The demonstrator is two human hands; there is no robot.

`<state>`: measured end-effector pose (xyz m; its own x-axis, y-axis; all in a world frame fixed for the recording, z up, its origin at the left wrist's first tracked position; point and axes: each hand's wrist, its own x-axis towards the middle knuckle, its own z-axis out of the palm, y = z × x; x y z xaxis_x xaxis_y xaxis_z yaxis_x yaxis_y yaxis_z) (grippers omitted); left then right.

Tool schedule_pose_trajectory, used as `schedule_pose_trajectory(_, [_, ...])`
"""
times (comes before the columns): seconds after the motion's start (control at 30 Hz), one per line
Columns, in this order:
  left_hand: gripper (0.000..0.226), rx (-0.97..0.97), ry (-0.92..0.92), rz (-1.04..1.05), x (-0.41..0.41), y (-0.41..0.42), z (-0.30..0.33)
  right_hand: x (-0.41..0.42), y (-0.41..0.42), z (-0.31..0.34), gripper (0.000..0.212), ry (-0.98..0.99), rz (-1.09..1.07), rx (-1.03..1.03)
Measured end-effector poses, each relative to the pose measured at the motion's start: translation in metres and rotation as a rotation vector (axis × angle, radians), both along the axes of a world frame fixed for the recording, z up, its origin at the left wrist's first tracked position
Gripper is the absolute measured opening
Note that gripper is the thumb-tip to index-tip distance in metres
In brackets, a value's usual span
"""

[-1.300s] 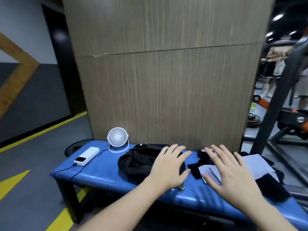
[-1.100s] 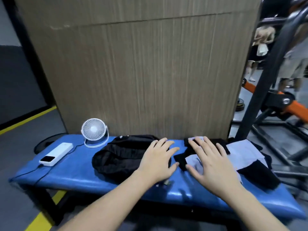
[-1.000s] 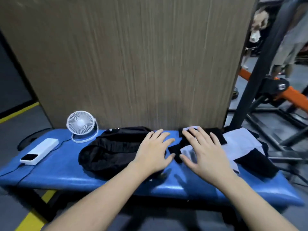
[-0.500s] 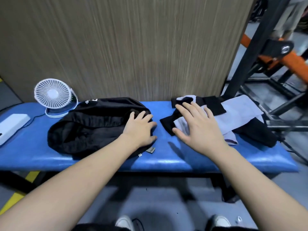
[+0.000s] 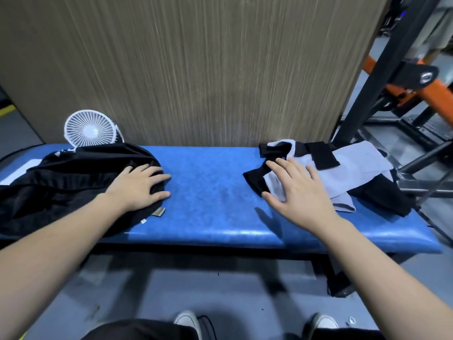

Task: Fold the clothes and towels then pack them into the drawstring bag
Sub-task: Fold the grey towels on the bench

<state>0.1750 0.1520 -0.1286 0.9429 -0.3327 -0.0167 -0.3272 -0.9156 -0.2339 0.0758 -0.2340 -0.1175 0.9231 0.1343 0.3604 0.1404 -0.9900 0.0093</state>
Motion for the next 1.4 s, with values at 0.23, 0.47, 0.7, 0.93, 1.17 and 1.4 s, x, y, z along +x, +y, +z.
schedule_pose_trajectory(0.23, [0.065, -0.240, -0.397, -0.031, -0.017, -0.049, 0.007, -0.009, -0.009, 0.001, 0.071, -0.011, -0.006, 0.074])
schedule_pose_trajectory(0.47, [0.065, -0.632, -0.099, -0.180, -0.057, -0.187, 0.003, -0.019, -0.040, -0.002, 0.076, 0.055, -0.054, 0.132])
schedule_pose_trajectory(0.7, [0.059, -0.704, 0.025, -0.219, -0.060, -0.263, -0.024, -0.026, -0.087, -0.021, 0.067, 0.105, -0.090, 0.176])
schedule_pose_trajectory(0.93, [0.058, -0.779, -0.077, -0.264, -0.055, -0.308, -0.026, -0.021, -0.110, -0.038, 0.061, 0.135, -0.046, 0.211])
schedule_pose_trajectory(1.17, [0.035, -0.872, -0.189, -0.228, -0.061, -0.325, -0.016, -0.017, -0.106, -0.036, 0.054, 0.075, 0.004, 0.285])
schedule_pose_trajectory(1.4, [0.014, -0.994, -0.236, -0.279, -0.070, -0.309, -0.004, -0.019, -0.108, -0.034, 0.054, 0.022, -0.012, 0.285])
